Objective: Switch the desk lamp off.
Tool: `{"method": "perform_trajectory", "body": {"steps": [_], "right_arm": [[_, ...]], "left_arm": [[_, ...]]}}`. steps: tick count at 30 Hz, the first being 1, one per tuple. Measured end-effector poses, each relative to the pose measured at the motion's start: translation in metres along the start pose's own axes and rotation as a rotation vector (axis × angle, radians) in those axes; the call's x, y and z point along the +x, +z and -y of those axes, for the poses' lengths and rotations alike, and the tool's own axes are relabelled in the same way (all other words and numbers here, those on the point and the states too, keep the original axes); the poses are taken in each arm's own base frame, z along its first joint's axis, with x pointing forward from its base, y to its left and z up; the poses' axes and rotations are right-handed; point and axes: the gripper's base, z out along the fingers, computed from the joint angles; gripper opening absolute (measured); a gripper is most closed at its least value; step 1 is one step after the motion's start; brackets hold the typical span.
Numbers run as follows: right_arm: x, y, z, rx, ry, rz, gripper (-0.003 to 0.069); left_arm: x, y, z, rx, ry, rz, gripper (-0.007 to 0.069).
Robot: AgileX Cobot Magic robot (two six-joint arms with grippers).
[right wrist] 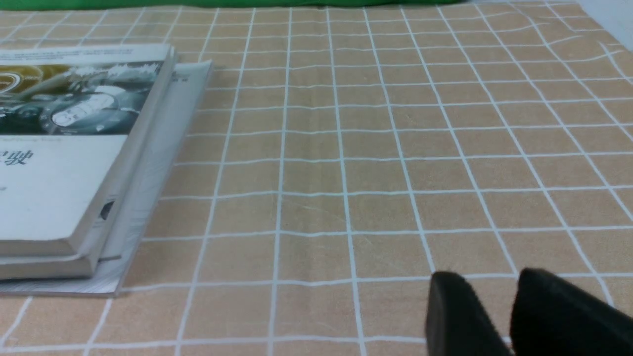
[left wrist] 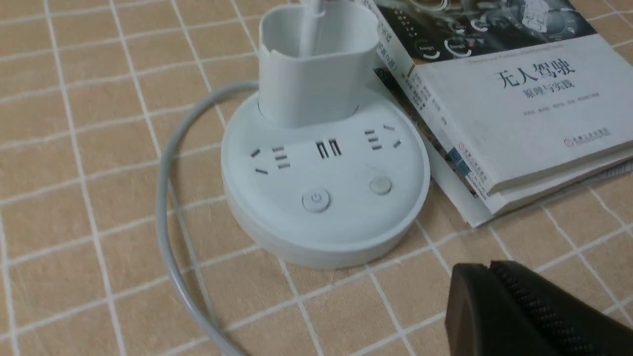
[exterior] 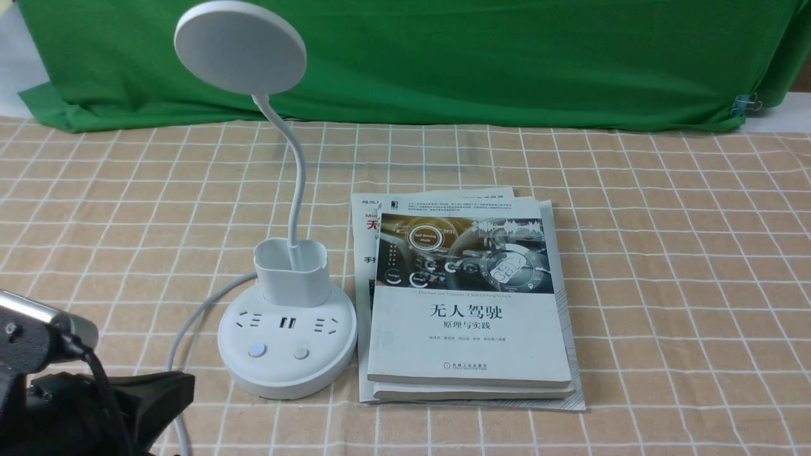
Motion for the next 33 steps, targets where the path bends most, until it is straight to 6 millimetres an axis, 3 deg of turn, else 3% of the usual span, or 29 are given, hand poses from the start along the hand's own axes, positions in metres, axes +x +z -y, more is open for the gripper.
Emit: {"method": "perform_trajectory", "body": {"steps": [7,13,17,21,28,33], "right_arm": [[0.0,0.0,0.0,0.0,-0.001,0.0,0.0242],[0.0,0.0,0.0,0.0,-0.001,0.0,0.0242],[0.0,0.0,0.0,0.0,-0.001,0.0,0.0242],[0.0,0.0,0.0,0.0,-0.001,0.0,0.0242],[0.0,0.0,0.0,0.0,-0.001,0.0,0.0242],[0.0,0.0,0.0,0.0,-0.001,0.0,0.0242]], "left_arm": [[0.01,-0.031,-0.012,-0.133,0.023,0.249,0.0005],[0.054,-0.043,-0.027,-0.385,-0.08,0.409,0.0005],[0.074,-0.041,-0.029,-0.447,-0.124,0.433,0.0005],[0.078,-0.043,-0.027,-0.446,-0.127,0.435,0.0005],[0.093,-0.037,-0.024,-0.416,-0.164,0.274,0.0005],[0.093,-0.037,-0.024,-0.416,-0.164,0.276,0.0005]]}}
